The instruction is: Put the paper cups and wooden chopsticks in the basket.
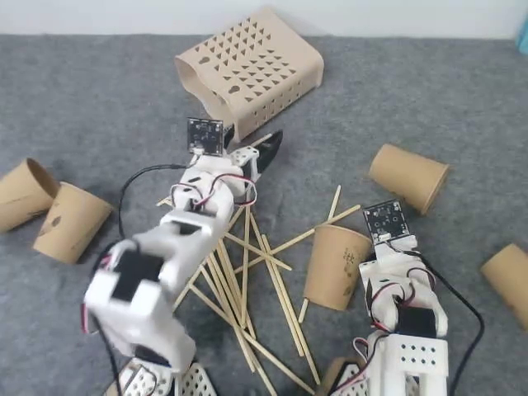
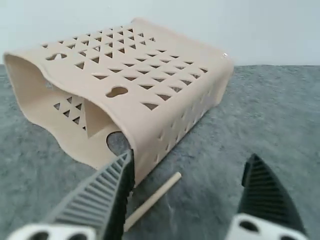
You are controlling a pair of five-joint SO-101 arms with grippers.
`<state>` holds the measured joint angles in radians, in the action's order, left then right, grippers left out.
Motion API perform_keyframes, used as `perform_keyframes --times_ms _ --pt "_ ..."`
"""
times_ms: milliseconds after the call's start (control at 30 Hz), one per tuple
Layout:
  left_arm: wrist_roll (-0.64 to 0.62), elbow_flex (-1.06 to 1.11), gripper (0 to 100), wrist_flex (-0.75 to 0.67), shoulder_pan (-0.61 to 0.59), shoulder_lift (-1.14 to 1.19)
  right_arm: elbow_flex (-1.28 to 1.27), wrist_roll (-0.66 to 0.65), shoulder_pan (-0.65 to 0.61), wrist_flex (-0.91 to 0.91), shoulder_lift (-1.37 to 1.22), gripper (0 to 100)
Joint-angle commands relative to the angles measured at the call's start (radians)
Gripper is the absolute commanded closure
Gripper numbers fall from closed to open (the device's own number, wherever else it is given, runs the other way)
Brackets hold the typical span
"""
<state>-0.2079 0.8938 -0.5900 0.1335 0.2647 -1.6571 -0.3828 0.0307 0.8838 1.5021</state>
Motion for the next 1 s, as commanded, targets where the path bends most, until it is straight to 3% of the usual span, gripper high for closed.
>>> perform_keyframes --times_ms 0,267,367,500,800,967 --pt "0.006 -0.222 67 -0.063 -0.005 0.203 0.008 -0.014 0.012 0.007 0.013 99.1" --pt "0.0 -0.538 69 -0.064 -0.002 0.466 0.008 -0.014 0.012 0.007 0.013 99.1" --pt "0.0 -0.567 79 -0.068 0.0 0.442 0.008 -0.014 0.012 0.007 0.013 99.1" --pt "0.002 -0.651 100 -0.068 0.012 0.439 0.008 -0.014 0.012 0.007 0.013 99.1" --pt "-0.002 -0.7 99 -0.055 -0.003 0.428 0.008 -0.015 0.012 0.007 0.013 99.1" --pt "-0.003 -0.7 99 0.18 -0.048 0.295 0.008 -0.015 0.012 0.007 0.013 99.1"
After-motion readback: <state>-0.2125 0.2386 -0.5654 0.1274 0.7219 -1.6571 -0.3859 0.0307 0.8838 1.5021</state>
